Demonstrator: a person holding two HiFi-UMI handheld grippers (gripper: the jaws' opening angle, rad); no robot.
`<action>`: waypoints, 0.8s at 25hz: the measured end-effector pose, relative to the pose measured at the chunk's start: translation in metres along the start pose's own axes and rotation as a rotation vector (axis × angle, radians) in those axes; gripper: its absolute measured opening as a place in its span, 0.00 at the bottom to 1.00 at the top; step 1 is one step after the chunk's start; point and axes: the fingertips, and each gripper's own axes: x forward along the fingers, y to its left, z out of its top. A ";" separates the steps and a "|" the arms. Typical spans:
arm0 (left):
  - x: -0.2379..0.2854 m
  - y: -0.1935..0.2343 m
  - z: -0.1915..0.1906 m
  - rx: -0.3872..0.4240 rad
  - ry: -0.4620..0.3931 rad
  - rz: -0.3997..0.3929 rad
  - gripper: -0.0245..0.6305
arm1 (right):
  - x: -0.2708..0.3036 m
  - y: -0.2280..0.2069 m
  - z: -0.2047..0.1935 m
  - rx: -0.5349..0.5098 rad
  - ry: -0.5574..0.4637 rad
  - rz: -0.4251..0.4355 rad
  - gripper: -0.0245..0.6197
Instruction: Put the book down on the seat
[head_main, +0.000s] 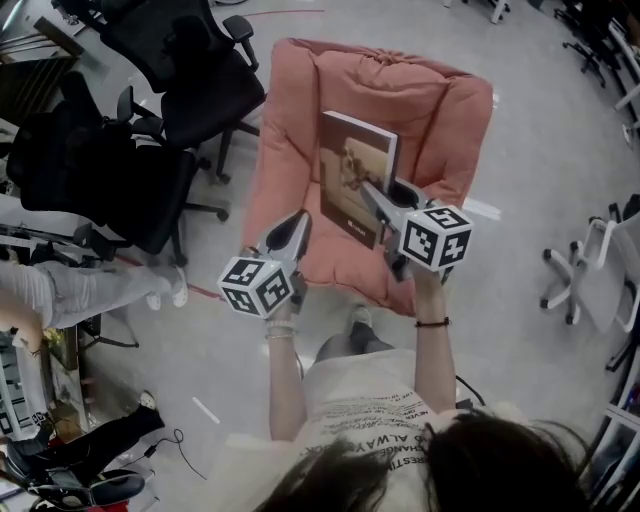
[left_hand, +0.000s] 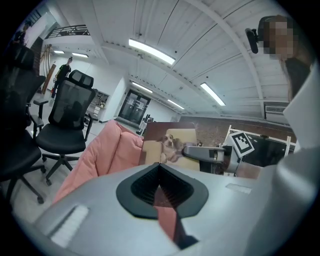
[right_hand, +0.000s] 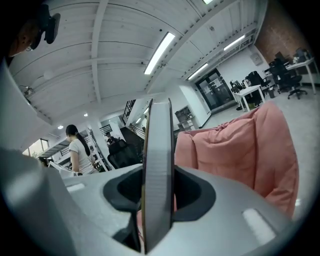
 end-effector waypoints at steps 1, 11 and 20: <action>0.002 0.003 -0.002 -0.006 0.006 0.001 0.02 | 0.004 -0.002 -0.002 0.005 0.007 -0.001 0.27; 0.025 0.047 -0.031 -0.078 0.099 -0.011 0.02 | 0.055 -0.016 -0.044 0.080 0.091 -0.027 0.27; 0.048 0.077 -0.076 -0.164 0.146 -0.004 0.02 | 0.092 -0.042 -0.087 0.091 0.199 -0.011 0.27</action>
